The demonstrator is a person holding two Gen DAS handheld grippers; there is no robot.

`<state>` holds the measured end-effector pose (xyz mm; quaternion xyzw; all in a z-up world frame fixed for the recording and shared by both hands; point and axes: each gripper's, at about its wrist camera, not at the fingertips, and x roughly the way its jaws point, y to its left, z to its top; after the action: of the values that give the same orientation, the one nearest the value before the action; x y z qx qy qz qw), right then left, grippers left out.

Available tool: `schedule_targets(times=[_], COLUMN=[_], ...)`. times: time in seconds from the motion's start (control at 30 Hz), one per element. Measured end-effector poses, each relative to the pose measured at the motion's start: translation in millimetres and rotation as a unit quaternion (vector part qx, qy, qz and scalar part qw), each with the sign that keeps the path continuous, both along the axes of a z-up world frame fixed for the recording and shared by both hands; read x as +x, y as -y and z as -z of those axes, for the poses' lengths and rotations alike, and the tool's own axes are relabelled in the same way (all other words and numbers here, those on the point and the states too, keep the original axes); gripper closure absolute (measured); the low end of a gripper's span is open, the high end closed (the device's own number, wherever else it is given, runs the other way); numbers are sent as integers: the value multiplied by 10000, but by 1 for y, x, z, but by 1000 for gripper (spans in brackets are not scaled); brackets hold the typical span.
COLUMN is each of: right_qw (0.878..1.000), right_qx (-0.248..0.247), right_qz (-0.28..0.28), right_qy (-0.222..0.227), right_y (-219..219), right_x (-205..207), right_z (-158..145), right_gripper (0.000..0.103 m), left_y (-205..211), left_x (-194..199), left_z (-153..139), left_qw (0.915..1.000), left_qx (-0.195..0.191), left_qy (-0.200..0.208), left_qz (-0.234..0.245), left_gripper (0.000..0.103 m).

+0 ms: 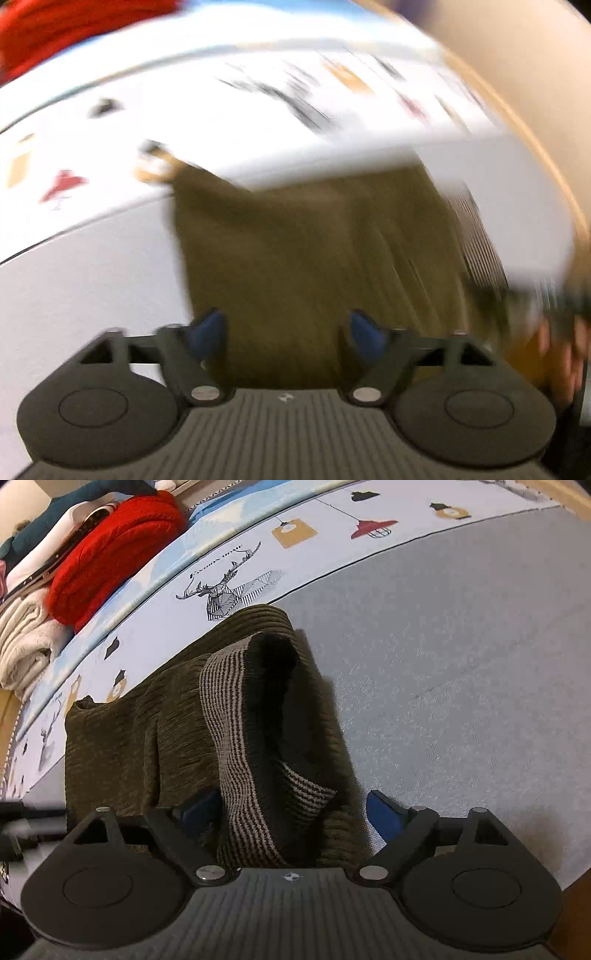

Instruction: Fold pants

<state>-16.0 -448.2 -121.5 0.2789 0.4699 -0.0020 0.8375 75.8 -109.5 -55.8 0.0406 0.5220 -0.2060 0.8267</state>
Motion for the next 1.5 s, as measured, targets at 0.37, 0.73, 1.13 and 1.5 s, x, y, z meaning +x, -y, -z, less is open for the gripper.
schedule_targets(times=[0.37, 0.73, 1.13, 1.5], right_qw=[9995, 9958, 9929, 9989], right_qx=[309, 45, 167, -217], right_qz=[-30, 136, -483, -76], right_qy=[-67, 904, 1072, 416], right_y=[-9, -38, -108, -110], right_x=[4, -2, 104, 111], right_z=[17, -28, -40, -16], right_gripper=[10, 56, 34, 26], left_y=[-42, -41, -153, -127], left_x=[71, 84, 120, 92], left_z=[69, 22, -32, 43], left_qw=[9645, 9841, 9536, 9908], left_qx=[-1141, -1291, -991, 704], left_qy=[-1427, -382, 1094, -486], left_qz=[-1909, -1158, -2624, -1048], left_gripper=[17, 69, 28, 38])
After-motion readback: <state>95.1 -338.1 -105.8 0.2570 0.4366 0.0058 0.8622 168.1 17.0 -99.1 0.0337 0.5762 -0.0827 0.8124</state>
